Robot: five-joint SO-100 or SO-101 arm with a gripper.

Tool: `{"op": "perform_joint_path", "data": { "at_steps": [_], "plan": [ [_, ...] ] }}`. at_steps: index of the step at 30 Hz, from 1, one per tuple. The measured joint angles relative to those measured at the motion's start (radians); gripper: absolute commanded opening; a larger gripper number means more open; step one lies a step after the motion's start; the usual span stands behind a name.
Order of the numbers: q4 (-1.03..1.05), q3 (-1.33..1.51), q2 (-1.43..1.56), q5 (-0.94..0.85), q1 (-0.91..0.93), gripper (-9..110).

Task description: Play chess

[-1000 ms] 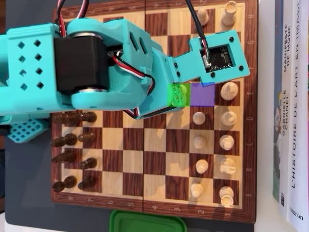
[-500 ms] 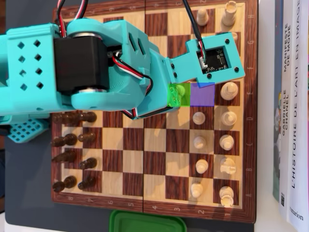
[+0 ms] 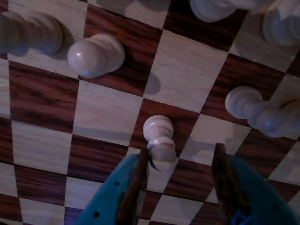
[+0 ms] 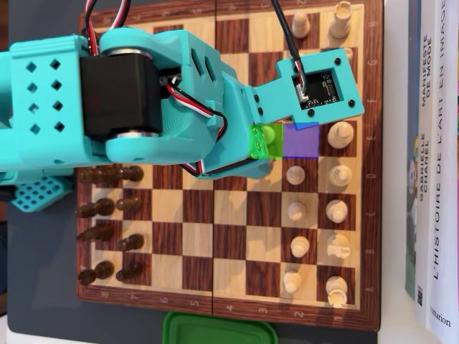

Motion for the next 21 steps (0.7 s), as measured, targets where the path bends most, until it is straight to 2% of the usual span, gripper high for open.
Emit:
{"op": "perform_joint_path", "data": {
  "at_steps": [13,21],
  "plan": [
    [0.006,0.061,0.268,0.000,-0.006,20],
    [0.006,0.261,0.655,0.000,-0.006,20]
  ]
}}
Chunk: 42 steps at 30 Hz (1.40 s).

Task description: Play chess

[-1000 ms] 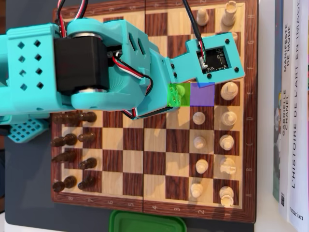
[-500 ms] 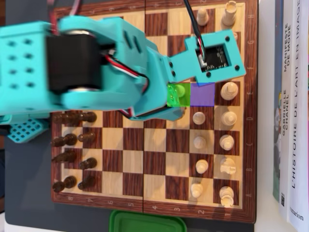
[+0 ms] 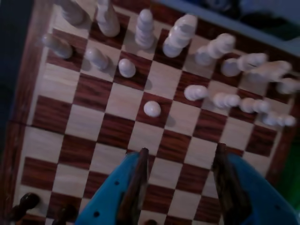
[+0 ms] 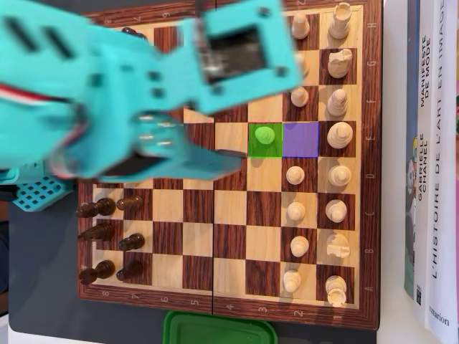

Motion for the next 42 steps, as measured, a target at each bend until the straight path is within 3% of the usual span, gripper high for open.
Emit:
{"op": "perform_joint_path", "data": {
  "at_steps": [7,15,29,42],
  "plan": [
    [-0.012,0.198,0.377,0.000,0.000,20],
    [-0.284,0.430,0.756,0.000,0.000,20],
    [-1.054,0.930,1.276,0.000,0.008,20],
    [-1.832,1.154,1.348,0.000,0.067,20]
  ]
}}
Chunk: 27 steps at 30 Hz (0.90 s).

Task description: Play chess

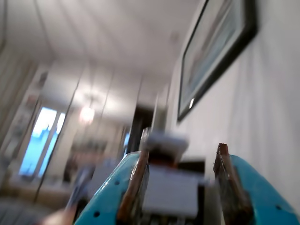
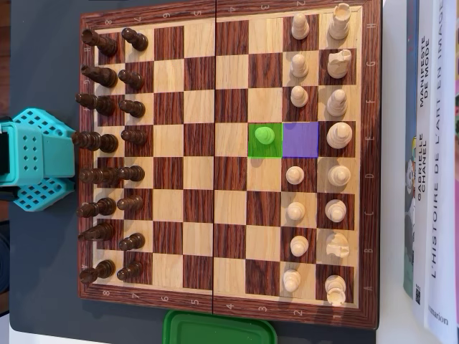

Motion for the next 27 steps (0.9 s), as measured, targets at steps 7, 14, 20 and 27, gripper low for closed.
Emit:
{"op": "perform_joint_path", "data": {
  "at_steps": [7,14,20,27],
  "plan": [
    [-0.436,0.100,0.006,0.000,0.018,20],
    [-0.778,0.169,0.008,0.000,0.037,20],
    [-0.959,0.222,0.008,0.000,0.040,20],
    [-1.092,0.227,0.008,0.000,0.040,20]
  ]
}}
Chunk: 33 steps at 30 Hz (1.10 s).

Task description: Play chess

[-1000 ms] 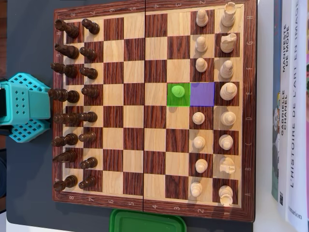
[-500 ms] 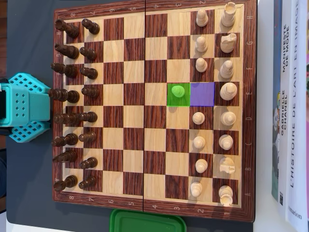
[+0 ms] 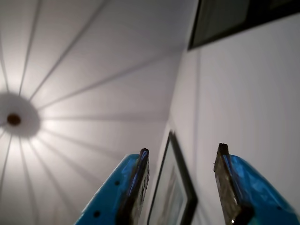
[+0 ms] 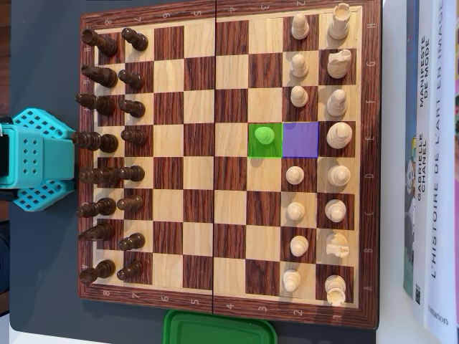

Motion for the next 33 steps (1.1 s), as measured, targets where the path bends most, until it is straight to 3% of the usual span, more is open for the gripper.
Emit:
{"op": "perform_joint_path", "data": {
  "at_steps": [33],
  "plan": [
    [-0.072,0.000,0.000,0.000,0.002,20]
  ]
}}
